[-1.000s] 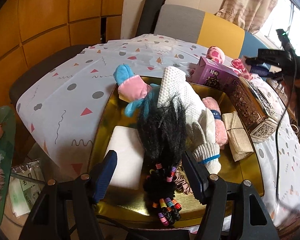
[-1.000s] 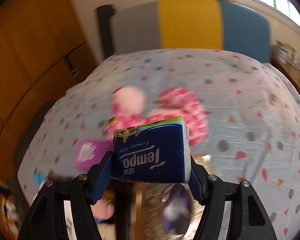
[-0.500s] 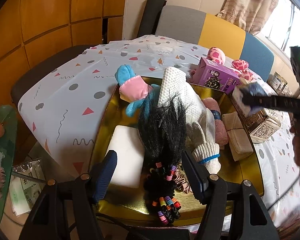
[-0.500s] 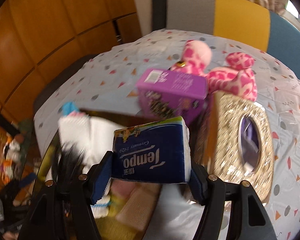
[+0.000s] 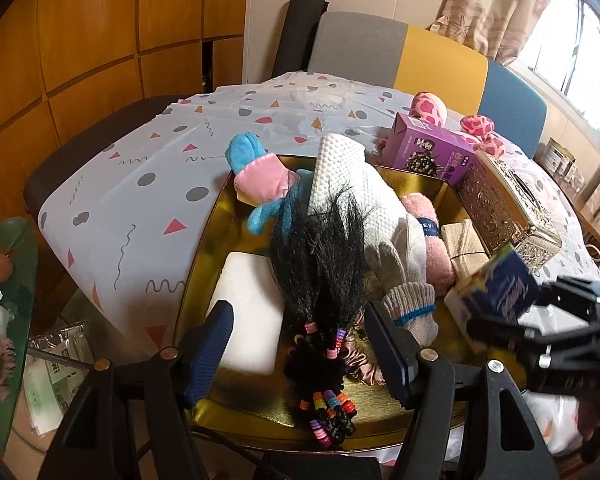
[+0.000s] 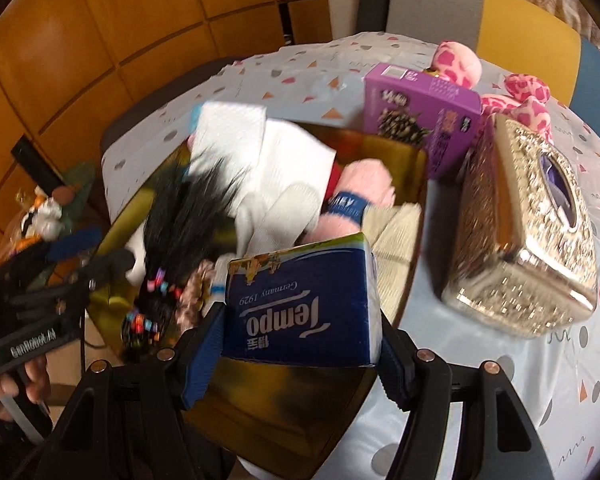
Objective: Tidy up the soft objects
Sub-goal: 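Carry the blue tissue pack to the tray edge with the right gripper, then lower the tissue pack into the tray and open the right gripper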
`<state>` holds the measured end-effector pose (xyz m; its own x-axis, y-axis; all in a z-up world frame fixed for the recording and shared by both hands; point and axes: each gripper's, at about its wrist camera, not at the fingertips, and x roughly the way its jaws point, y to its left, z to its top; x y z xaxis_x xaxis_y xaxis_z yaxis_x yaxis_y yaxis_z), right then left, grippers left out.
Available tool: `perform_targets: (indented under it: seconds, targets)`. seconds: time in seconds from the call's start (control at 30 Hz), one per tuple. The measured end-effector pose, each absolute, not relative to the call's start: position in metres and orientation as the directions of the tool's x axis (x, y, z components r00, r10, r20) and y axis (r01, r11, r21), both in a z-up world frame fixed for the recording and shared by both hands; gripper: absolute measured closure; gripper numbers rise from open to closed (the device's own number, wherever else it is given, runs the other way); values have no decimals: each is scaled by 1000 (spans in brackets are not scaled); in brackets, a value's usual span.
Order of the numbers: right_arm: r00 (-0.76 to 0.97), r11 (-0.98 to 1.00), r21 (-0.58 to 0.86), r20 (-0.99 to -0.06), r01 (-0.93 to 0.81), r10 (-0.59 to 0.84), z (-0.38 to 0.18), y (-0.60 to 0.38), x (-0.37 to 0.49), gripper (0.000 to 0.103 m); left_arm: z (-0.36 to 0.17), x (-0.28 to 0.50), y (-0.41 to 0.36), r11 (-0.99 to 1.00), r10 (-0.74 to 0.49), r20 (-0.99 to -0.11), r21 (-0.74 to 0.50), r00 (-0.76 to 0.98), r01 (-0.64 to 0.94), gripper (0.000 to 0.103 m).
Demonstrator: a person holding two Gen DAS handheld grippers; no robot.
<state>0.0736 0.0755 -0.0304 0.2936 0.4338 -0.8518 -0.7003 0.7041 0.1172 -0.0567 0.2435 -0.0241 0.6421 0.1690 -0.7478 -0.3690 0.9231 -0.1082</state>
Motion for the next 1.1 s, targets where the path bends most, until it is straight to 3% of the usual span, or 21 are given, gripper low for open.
perform_targets:
  seconds: [0.47,1.1]
  targets:
    - [267,660,81,-873,-747,409,-49,83,52,34,-30,-53,240,927,173,-755,-92,633,-363,34]
    - [314,633,26,-852,-773,419,-29,74,52,22,-35,-54,251,914,182,-758,-104,626,-392,34]
